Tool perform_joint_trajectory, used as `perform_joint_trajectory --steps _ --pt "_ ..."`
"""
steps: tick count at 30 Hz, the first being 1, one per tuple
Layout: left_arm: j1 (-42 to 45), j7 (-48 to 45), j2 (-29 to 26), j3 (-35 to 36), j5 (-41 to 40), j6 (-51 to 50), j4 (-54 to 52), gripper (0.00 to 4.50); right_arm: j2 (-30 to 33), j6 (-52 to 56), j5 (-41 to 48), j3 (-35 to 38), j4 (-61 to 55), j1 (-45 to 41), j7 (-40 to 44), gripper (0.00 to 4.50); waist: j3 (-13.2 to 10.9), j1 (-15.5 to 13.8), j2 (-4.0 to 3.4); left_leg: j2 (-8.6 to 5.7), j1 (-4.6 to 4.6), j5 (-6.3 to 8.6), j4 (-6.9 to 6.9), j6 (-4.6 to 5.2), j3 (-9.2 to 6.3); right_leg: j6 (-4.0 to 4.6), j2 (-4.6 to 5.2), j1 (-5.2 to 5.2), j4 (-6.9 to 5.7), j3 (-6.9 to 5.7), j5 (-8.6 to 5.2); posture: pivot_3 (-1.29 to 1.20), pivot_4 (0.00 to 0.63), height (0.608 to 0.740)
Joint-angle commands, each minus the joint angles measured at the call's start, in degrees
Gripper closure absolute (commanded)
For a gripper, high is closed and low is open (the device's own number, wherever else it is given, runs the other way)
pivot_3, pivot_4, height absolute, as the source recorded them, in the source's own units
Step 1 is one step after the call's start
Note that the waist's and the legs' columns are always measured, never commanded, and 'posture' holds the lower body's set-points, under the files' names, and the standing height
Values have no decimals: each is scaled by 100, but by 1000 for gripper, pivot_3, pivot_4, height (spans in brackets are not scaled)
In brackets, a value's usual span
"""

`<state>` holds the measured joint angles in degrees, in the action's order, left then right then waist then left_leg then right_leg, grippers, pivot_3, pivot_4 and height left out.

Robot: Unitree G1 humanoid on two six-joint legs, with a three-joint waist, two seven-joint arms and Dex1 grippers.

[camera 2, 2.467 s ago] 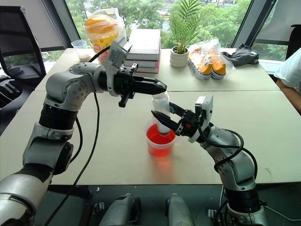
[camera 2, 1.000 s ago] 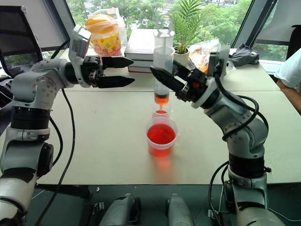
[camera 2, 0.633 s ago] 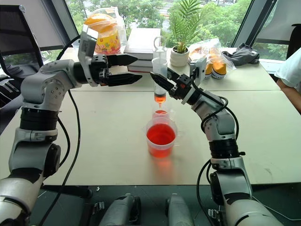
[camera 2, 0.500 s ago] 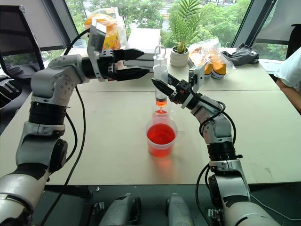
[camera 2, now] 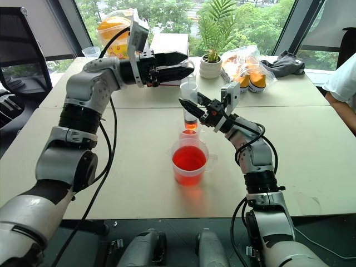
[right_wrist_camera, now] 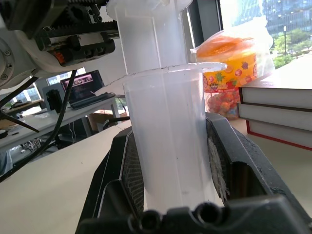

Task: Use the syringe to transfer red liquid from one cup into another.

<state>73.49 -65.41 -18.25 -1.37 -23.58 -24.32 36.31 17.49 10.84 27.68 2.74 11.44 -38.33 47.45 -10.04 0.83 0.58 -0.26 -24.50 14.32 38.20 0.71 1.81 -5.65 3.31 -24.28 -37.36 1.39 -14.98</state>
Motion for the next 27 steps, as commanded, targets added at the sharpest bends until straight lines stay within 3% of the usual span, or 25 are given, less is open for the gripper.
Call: perform_joint_trajectory --steps 1,4,5,27 --pt "202 -126 -16 52 55 141 -68 2663 9 -94 -5 57 -257 -53 31 3066 0 3 0 0 0 0 0 0 0 0 0 0 0 0 0 0 150 740" --pt "186 -158 6 63 95 164 -64 4255 6 -92 -19 68 -246 -62 45 3066 0 1 0 0 0 0 -1 0 0 0 0 0 0 0 0 0 150 740" --pt "169 -177 12 49 107 161 -77 4433 6 -90 -23 69 -246 -69 48 3066 0 0 0 0 0 0 -1 0 0 0 0 0 0 0 0 0 150 740" --pt "-794 -348 221 -433 454 96 -659 4433 175 711 291 408 -1254 -429 -451 3066 0 -6 0 0 0 0 -1 0 -1 0 2 -1 -1 0 0 0 150 740"
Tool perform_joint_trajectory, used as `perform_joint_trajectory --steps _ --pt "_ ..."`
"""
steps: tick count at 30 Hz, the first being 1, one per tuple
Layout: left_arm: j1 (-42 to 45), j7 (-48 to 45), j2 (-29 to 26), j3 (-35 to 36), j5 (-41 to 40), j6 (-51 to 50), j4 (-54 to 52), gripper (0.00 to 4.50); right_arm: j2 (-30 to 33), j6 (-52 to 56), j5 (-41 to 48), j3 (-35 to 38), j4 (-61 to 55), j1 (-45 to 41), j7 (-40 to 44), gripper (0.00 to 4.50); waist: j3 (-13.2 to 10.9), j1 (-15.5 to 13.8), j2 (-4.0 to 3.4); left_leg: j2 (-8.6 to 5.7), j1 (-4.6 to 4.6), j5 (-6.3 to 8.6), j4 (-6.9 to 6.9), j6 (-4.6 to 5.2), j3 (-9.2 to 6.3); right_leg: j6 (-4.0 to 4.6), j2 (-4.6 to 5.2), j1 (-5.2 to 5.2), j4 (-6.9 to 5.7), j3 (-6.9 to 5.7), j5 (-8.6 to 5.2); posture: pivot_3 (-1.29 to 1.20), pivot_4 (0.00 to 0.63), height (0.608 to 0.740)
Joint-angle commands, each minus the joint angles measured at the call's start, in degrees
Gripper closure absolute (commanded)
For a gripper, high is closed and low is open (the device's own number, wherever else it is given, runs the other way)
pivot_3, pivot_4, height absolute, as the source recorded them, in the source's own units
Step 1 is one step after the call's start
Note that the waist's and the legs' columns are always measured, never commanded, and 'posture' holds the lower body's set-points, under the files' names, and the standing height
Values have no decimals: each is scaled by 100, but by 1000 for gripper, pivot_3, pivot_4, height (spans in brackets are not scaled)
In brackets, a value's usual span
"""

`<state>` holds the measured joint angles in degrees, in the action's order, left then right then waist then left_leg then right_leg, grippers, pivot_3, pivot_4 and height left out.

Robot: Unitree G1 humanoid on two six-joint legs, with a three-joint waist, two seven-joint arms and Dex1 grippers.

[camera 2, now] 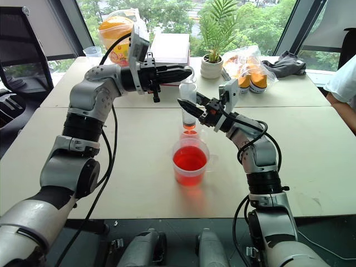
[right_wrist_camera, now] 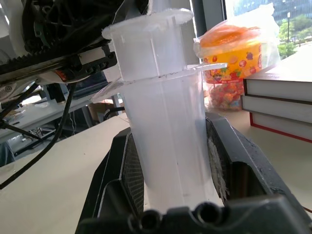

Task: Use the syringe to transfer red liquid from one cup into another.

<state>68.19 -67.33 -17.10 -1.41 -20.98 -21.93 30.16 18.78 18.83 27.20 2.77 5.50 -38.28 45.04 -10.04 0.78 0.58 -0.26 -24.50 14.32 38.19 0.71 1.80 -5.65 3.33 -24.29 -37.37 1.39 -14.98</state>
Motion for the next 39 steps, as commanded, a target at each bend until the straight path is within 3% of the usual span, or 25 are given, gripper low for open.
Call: perform_joint_trajectory --steps 1,18,21,27,35,39 --pt "-290 -156 113 -433 196 -155 -60 4433 54 -50 343 415 -691 -438 -217 3066 0 -1 0 0 0 0 0 0 0 0 0 0 0 0 0 0 150 740" --pt "-492 -52 5 -319 95 -489 -422 4433 185 405 358 387 -1001 -262 -179 3066 0 -1 0 0 0 0 0 0 -1 0 0 0 0 0 0 0 150 740" --pt "-417 -62 -122 -191 -40 -714 -584 3332 162 451 348 294 -1003 -176 -137 3066 0 1 0 0 0 0 0 0 0 0 -1 0 0 0 0 0 150 740" --pt "-373 -50 -519 123 -293 -1062 -996 115 135 524 295 92 -1041 -43 -70 3066 0 12 0 0 0 0 0 0 -1 0 -1 0 -1 0 0 0 150 740" --pt "-940 -246 -1170 183 -610 -1486 -1883 42 124 550 264 152 -957 -181 -199 3066 0 12 0 0 1 0 0 0 -2 0 2 0 -1 0 0 0 150 740" --pt "-1288 -110 -1331 236 -774 -1736 -2268 42 126 1034 618 628 -969 -671 -847 3066 0 -3 -1 0 0 -1 0 -1 -3 0 6 0 -2 0 0 0 150 740"
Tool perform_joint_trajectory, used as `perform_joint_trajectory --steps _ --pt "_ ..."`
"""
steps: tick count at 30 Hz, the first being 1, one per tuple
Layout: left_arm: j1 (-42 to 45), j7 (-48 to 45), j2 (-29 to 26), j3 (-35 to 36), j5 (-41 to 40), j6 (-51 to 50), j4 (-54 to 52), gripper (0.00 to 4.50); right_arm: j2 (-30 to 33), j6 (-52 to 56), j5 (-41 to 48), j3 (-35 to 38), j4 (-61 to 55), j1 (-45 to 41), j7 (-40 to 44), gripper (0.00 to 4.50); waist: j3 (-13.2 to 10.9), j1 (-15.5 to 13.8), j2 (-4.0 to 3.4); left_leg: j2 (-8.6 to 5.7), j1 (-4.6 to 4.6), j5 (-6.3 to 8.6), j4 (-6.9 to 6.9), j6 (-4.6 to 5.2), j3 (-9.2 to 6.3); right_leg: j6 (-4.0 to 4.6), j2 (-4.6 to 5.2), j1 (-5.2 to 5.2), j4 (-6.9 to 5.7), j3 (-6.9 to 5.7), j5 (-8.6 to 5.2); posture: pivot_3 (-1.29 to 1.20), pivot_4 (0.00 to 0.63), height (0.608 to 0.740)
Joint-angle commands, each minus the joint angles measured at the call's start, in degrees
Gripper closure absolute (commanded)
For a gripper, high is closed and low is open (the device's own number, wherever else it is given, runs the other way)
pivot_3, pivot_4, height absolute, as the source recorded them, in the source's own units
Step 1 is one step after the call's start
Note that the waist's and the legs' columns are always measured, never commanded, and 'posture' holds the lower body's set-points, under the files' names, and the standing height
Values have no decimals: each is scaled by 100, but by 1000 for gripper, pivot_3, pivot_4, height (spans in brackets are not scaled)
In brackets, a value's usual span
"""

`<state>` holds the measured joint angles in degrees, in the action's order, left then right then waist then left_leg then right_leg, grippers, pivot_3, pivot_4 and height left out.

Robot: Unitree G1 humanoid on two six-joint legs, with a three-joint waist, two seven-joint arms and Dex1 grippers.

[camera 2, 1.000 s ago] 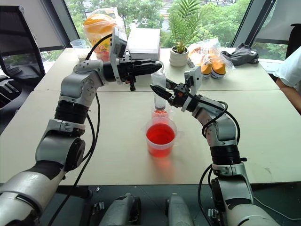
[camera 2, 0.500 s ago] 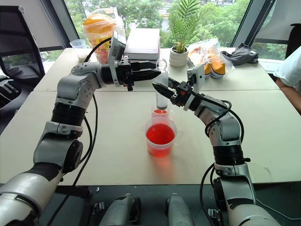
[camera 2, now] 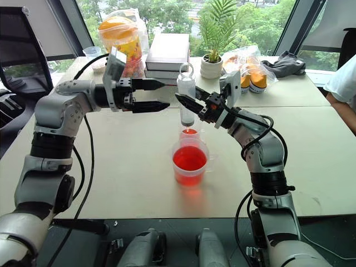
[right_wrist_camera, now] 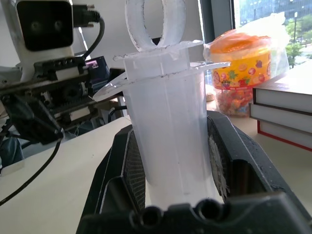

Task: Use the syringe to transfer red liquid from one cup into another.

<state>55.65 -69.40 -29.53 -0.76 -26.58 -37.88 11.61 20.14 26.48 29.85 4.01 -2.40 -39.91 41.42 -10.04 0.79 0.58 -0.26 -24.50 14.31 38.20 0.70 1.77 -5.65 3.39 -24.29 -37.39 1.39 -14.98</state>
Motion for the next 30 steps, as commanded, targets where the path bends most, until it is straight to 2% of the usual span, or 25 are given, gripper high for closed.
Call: perform_joint_trajectory --steps 1,4,8,13,17,20,30 --pt "-131 156 -110 210 -267 -215 -508 42 -12 798 691 854 -153 -821 -1042 3066 0 -4 -1 -1 0 0 0 0 0 0 4 0 -1 0 0 0 150 740" --pt "-400 247 -155 250 -395 -318 -799 42 237 2274 1217 1570 -48 -1556 -2357 3066 -1 -10 -2 -2 -1 -1 0 -2 -3 1 21 -2 -3 -1 0 0 150 740" --pt "-689 388 -127 222 -553 -444 -1141 42 1097 4200 1110 1805 91 -1819 -3174 3066 3 -40 5 -1 -1 -1 -18 -4 -14 5 33 0 10 -7 -1 0 150 740" --pt "-903 531 -101 217 -682 -483 -1366 42 2392 6068 838 1101 356 -1591 -2991 3066 1 -5 1 -3 -9 0 -21 -3 -3 6 40 -5 23 3 -1 0 150 740" --pt "-1009 620 -83 205 -776 -511 -1475 42 3063 6362 704 416 799 -1292 -2415 3066 2 27 -2 -1 -8 0 -23 -2 1 7 34 -9 22 6 -2 0 150 740" --pt "-1058 659 -77 191 -813 -519 -1535 42 3267 6261 558 -33 1280 -1129 -1988 3066 2 25 -2 -1 -8 0 -21 -1 3 6 26 -8 21 5 -1 0 150 740" --pt "-1192 742 -190 171 -845 -536 -1734 42 2871 5549 -76 -611 2384 -999 -1378 3066 2 4 -1 -2 -8 0 -16 0 11 3 7 -7 19 3 0 0 150 740"
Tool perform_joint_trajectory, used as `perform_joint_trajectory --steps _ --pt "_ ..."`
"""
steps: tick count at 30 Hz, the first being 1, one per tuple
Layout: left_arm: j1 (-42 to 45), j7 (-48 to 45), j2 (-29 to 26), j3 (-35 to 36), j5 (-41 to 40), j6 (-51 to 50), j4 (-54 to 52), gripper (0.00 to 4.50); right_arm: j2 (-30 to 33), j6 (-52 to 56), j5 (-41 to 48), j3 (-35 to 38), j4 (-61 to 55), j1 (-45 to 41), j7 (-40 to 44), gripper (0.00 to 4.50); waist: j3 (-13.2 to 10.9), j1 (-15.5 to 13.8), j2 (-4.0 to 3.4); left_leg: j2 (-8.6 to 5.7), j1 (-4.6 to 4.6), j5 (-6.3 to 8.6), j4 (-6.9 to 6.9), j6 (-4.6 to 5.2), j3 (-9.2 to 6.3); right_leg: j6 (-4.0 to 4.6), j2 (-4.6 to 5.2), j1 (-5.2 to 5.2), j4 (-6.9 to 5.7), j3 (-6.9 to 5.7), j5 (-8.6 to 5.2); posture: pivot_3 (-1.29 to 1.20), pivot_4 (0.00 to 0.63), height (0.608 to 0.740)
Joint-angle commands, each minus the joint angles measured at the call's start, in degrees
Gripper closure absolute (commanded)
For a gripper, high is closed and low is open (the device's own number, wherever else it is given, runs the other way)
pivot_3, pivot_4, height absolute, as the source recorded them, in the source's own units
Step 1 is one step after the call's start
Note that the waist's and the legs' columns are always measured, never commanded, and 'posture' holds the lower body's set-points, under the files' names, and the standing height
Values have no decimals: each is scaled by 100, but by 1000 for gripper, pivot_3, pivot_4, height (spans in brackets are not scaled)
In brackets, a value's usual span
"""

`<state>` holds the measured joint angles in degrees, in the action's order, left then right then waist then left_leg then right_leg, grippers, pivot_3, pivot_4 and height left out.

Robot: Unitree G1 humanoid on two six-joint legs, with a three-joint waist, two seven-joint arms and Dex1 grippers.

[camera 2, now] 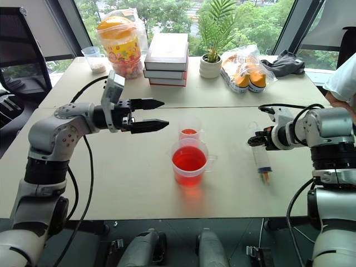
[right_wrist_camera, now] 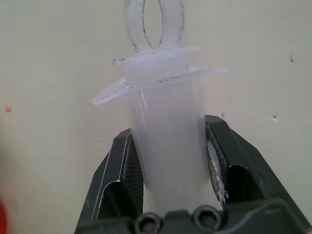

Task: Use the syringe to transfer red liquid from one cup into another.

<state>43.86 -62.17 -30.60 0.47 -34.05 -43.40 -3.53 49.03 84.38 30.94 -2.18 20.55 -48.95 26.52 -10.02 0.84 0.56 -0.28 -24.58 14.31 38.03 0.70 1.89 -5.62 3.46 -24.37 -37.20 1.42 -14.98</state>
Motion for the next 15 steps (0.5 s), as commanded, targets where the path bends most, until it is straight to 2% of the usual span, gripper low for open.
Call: perform_joint_trajectory --steps 1,4,7,12,15 --pt "-26 34 -95 45 -112 -1 -250 42 -40 -279 -239 6 137 -103 143 3066 0 -1 1 0 0 0 0 0 -1 0 0 0 0 0 0 0 150 740" --pt "-96 42 -162 33 -166 -63 -355 0 -59 -300 -318 70 166 -115 253 1687 0 -1 1 0 0 0 6 0 0 -1 -1 1 -1 0 0 0 150 740" --pt "-184 20 -228 39 -248 -149 -458 0 70 -182 -252 226 -153 -87 399 38 0 -3 0 0 0 0 6 0 0 0 -1 1 -1 0 0 0 150 740" --pt "-287 -43 -367 91 -365 -207 -562 0 636 -221 -37 455 -1436 197 803 38 -1 -23 0 0 -1 1 4 2 -3 -1 0 1 0 -2 0 0 150 740" --pt "-336 -136 -494 90 -438 -233 -610 0 1166 -402 363 829 -2546 553 1361 38 -1 -24 -1 0 -2 2 4 3 -5 -1 1 1 2 -3 0 0 150 740"
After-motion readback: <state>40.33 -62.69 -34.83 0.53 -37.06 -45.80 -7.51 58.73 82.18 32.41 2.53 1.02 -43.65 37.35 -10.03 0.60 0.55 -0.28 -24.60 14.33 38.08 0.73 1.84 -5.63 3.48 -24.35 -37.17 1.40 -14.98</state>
